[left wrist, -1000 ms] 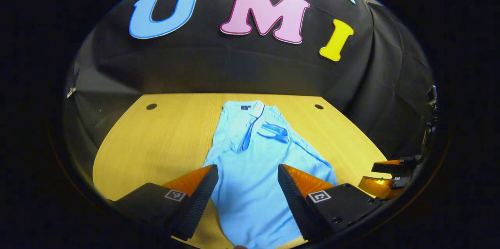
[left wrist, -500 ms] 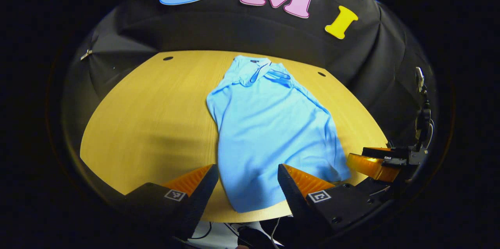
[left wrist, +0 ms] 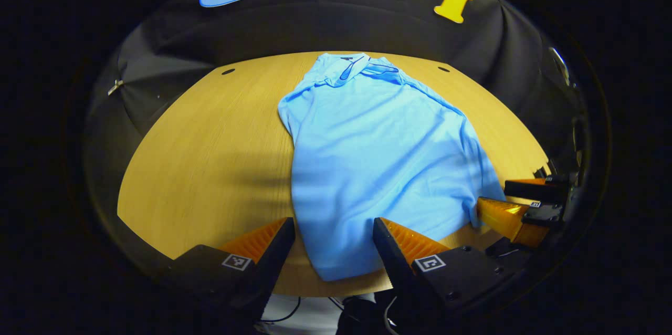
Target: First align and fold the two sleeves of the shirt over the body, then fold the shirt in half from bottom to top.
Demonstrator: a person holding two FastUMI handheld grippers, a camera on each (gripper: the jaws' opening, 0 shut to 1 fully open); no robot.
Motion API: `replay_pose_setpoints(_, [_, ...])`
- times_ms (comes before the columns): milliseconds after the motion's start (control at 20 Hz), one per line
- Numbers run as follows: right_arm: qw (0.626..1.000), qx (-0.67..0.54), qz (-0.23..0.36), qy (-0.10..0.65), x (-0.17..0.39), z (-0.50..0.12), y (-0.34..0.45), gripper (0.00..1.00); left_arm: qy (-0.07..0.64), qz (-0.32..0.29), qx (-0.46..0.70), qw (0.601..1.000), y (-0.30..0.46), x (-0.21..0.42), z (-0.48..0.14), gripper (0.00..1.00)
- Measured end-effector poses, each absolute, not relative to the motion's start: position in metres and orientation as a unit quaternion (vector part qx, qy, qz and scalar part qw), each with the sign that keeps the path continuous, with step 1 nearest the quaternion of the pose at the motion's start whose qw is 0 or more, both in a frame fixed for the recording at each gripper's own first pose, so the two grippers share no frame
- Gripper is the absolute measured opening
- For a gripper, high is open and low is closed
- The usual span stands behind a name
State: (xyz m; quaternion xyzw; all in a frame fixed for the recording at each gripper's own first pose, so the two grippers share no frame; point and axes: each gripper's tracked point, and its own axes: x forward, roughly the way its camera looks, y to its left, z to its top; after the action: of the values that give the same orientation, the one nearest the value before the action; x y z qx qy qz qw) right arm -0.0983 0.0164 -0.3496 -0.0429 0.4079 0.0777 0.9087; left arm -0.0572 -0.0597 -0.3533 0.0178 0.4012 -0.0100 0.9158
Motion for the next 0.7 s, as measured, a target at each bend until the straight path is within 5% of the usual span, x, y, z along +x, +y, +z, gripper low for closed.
replay_pose_setpoints(50, [0.911, -0.041, 0.080, 0.403, -0.097, -0.348, 0.017, 0.98, 0.402, -0.012, 0.016, 0.915, -0.064, -0.057, -0.354, 0.98])
replay_pose_setpoints(200, [0.905, -0.038, 0.076, 0.417, -0.093, -0.349, 0.017, 0.72, 0.404, -0.013, 0.019, 0.914, -0.069, -0.056, -0.354, 0.76])
replay_pose_setpoints(250, [0.903, -0.036, 0.078, 0.420, -0.091, -0.350, 0.017, 0.70, 0.407, -0.021, 0.018, 0.913, -0.075, -0.058, -0.353, 0.70])
replay_pose_setpoints(300, [0.903, -0.033, 0.081, 0.421, -0.091, -0.349, 0.017, 0.39, 0.410, -0.025, 0.021, 0.912, -0.078, -0.058, -0.352, 0.56])
replay_pose_setpoints(400, [0.900, -0.030, 0.085, 0.427, -0.090, -0.350, 0.019, 0.20, 0.409, -0.029, 0.021, 0.912, -0.084, -0.055, -0.353, 0.28])
replay_pose_setpoints(450, [0.897, -0.034, 0.088, 0.431, -0.091, -0.348, 0.019, 0.08, 0.407, -0.029, 0.022, 0.913, -0.084, -0.055, -0.353, 0.23])
replay_pose_setpoints(600, [0.890, -0.039, 0.106, 0.441, -0.090, -0.351, 0.021, 0.01, 0.407, -0.032, 0.023, 0.913, -0.086, -0.055, -0.351, 0.09])
replay_pose_setpoints(700, [0.886, -0.041, 0.116, 0.447, -0.092, -0.350, 0.021, 0.05, 0.413, -0.036, 0.024, 0.910, -0.085, -0.055, -0.352, 0.07])
